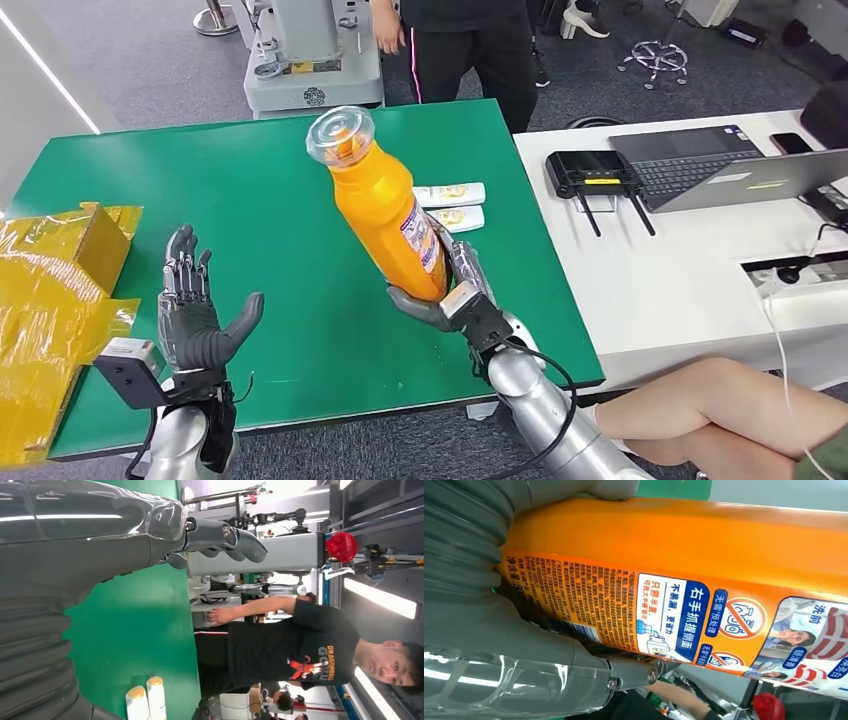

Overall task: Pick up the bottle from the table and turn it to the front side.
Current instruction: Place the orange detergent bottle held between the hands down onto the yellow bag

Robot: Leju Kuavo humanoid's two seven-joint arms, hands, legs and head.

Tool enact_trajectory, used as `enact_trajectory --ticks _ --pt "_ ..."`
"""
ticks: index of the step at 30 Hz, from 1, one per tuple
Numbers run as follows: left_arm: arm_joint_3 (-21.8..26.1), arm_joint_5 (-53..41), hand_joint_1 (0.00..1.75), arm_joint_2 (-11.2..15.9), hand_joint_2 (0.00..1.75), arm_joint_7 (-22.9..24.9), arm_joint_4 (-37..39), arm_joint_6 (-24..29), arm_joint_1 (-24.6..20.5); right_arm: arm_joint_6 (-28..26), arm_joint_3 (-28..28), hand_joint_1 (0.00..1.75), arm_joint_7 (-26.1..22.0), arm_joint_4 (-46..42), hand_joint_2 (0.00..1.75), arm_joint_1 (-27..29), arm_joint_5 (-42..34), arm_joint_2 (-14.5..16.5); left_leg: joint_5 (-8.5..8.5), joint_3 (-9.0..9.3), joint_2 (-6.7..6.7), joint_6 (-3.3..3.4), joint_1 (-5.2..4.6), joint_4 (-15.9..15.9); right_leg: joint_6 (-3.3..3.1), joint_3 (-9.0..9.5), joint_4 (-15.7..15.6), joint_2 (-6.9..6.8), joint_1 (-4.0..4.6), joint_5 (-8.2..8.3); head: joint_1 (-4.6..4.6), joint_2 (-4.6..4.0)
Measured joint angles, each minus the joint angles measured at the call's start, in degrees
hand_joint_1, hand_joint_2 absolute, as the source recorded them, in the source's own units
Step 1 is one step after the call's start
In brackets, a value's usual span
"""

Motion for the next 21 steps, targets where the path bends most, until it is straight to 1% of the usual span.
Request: enact_trajectory --ticks 4,9,16,19,21 --pt "-0.01 -0.07 0.00 -0.05 1.75 0.08 0.00 0.01 -0.03 0.84 -0.45 1.75 0.14 0.96 1.75 -0.11 -0.31 0.40 -0.01 -0.01 0.00 0.00 0.00 0.00 0.00 0.00 0.00 0.00 0.00 0.00 0.01 0.00" --pt "-0.20 -0.94 0.00 -0.14 1.75 0.67 -0.01 0.30 -0.22 8.98 -0.73 1.75 0.83 5.78 1.75 -2.15 -2.08 1.47 0.00 -0.01 0.04 0.00 0.00 0.00 0.00 -0.01 0.00 0.03 0.00 0.00 0.00 0.00" --pt "-0.60 -1.54 0.00 -0.36 1.75 0.88 0.17 0.16 -0.89 17.44 -0.67 1.75 -1.22 16.11 1.75 -7.25 -1.48 3.35 0.03 -0.01 0.01 0.00 0.01 0.00 -0.03 -0.02 0.01 0.01 0.01 0.02 0.01 0.00" --pt "-0.88 -0.52 0.00 -0.44 1.75 2.22 0.78 -2.18 -1.71 19.47 -0.21 1.75 -2.25 19.08 1.75 -8.88 0.99 3.80 0.03 -0.02 0.01 0.00 0.00 0.00 -0.02 -0.02 0.01 0.00 0.00 0.02 0.00 0.00" --pt "-1.19 1.15 0.00 -0.36 1.75 3.96 1.67 -5.60 -2.67 20.40 0.52 1.75 -2.73 20.92 1.75 -10.28 3.26 4.00 0.03 -0.03 0.01 0.00 0.00 0.00 -0.02 -0.03 0.01 0.00 0.00 0.02 0.00 0.00"
